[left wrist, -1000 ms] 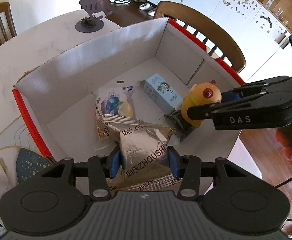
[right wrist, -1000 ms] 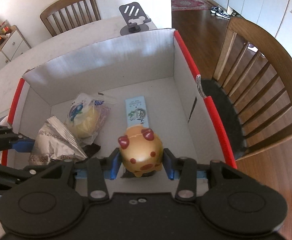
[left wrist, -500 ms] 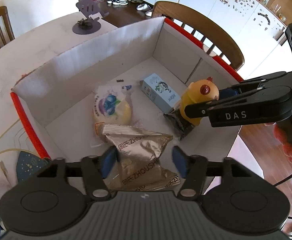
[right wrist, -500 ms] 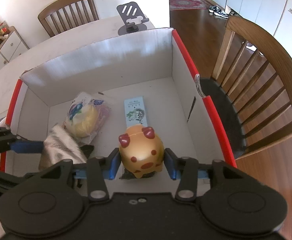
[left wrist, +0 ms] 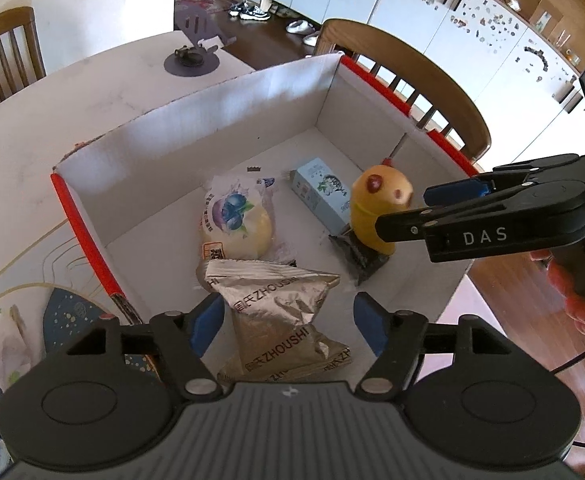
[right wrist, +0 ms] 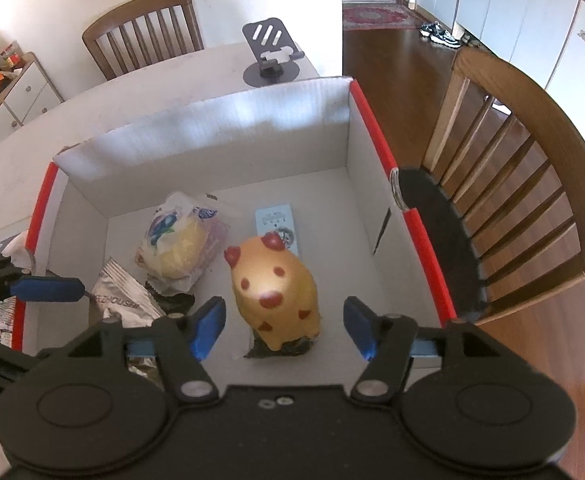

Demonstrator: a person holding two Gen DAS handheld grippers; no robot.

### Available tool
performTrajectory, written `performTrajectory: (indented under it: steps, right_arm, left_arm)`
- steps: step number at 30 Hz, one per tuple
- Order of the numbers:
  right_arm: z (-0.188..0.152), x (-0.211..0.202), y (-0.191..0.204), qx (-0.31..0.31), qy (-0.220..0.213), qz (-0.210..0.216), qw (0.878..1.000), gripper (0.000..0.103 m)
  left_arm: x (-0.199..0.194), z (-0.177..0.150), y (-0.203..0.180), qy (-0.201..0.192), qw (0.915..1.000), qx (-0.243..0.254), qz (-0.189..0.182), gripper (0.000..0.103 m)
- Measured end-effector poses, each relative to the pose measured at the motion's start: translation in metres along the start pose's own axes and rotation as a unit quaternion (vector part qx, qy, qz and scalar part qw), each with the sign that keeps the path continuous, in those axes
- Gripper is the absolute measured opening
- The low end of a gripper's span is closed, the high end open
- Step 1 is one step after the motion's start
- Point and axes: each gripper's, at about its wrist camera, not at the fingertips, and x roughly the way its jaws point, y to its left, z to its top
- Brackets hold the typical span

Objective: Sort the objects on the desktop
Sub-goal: 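Open both tools, dropping the pig toy and foil packet into the box, then withdraw both tools from the box toward the remaining packets on the mat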

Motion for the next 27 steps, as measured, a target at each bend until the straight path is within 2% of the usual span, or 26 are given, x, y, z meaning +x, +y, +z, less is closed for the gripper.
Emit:
performTrajectory:
  steps: [14, 16, 27]
  right_arm:
    - [-0.001, -0.015, 0.01, -0.012, -0.014, 0.008, 1.0, 0.066]
    - [-0.002, -0.016, 0.012, -0.013, -0.017, 0.01, 1.0, 0.072]
    - [-0.009, -0.025, 0.029, -0.015, -0.027, 0.013, 0.999, 0.074]
  left_arm:
    - [-0.028, -0.01, -0.004, -0.028, 0.9995, -0.011, -0.012, 0.077]
    - [-0.034, -0.013, -0.004, -0.033, 0.9993, -0.013, -0.013, 0.081]
    - [-0.073, -0.036, 0.004, -0.062, 0.9975, -0.029, -0.019, 0.082]
